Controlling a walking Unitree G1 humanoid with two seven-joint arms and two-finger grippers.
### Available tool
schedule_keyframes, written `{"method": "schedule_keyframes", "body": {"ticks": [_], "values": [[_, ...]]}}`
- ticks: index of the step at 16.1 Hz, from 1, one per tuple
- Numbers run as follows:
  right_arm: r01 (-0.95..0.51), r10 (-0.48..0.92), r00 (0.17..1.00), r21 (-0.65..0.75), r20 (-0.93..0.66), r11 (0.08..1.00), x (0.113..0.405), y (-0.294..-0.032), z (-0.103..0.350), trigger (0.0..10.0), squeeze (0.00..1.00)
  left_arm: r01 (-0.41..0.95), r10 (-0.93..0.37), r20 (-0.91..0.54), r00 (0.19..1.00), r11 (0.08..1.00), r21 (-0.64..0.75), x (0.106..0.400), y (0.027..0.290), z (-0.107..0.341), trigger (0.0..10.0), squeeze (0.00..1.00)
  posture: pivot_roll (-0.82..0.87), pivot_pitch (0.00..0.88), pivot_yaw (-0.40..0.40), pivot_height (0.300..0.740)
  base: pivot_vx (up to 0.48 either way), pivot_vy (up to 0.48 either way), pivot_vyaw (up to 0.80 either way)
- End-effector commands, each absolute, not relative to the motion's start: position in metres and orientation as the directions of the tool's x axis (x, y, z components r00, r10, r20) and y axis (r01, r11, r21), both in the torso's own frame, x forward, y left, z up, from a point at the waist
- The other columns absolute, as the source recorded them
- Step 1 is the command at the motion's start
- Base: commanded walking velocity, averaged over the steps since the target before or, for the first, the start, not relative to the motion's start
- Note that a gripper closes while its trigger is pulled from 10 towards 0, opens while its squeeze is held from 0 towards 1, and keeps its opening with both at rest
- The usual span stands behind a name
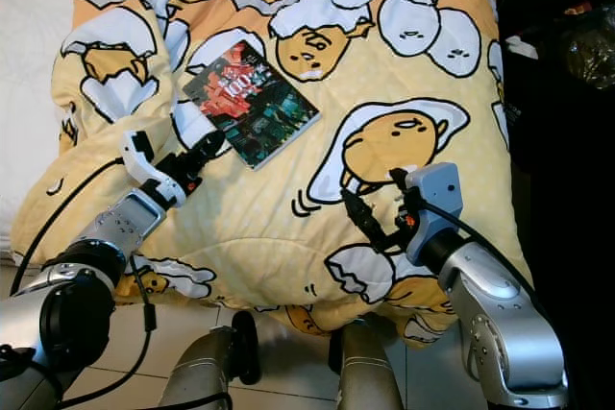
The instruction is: Clean up the room
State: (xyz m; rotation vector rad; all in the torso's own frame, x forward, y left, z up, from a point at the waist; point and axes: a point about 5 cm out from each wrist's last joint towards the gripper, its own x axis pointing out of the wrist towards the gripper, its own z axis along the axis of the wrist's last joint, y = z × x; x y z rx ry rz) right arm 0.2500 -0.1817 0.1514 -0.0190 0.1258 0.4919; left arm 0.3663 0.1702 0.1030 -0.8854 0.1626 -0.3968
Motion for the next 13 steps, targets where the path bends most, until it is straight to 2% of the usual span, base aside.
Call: {"method": "schedule_keyframes", "body": {"ticks": [1, 5, 7, 10, 12, 13], "values": [[-0.488, 0.487, 0.864, 0.025, -0.13, 0.872, 0.245, -0.181, 0.151, 10.0, 0.0, 0.271, -0.42, 0.042, 0.907, 0.504, -0.82, 0.364, 0.163, 0.099, 10.0, 0.0, -0.14, 0.353, 0.064, 0.74, 0.0, 0.0, 0.0], [-0.488, 0.487, 0.864, 0.024, -0.128, 0.872, 0.244, -0.183, 0.153, 10.0, 0.0, 0.346, -0.526, 0.082, 0.847, 0.427, -0.836, 0.363, 0.138, 0.101, 10.0, 0.0, -0.14, 0.354, 0.067, 0.74, 0.0, 0.0, 0.0], [-0.489, 0.488, 0.863, 0.025, -0.129, 0.872, 0.243, -0.182, 0.152, 10.0, 0.0, 0.342, -0.531, 0.075, 0.844, 0.427, -0.837, 0.362, 0.136, 0.1, 10.0, 0.0, -0.14, 0.354, 0.067, 0.74, 0.0, 0.0, 0.0], [-0.491, 0.49, 0.862, 0.028, -0.131, 0.871, 0.242, -0.181, 0.151, 10.0, 0.0, 0.297, -0.51, 0.022, 0.86, 0.465, -0.834, 0.36, 0.136, 0.092, 10.0, 0.0, -0.15, 0.353, 0.067, 0.74, 0.0, 0.0, 0.0], [-0.492, 0.492, 0.861, 0.03, -0.132, 0.87, 0.242, -0.181, 0.151, 10.0, 0.0, 0.192, -0.425, -0.073, 0.902, 0.548, -0.814, 0.36, 0.138, 0.082, 10.0, 0.0, -0.15, 0.351, 0.062, 0.74, 0.0, 0.0, 0.0], [-0.495, 0.495, 0.859, 0.034, -0.131, 0.868, 0.242, -0.179, 0.151, 10.0, 0.0, 0.101, -0.339, -0.138, 0.931, 0.6, -0.794, 0.361, 0.14, 0.079, 10.0, 0.0, -0.16, 0.351, 0.058, 0.74, 0.0, 0.0, 0.0]]}}
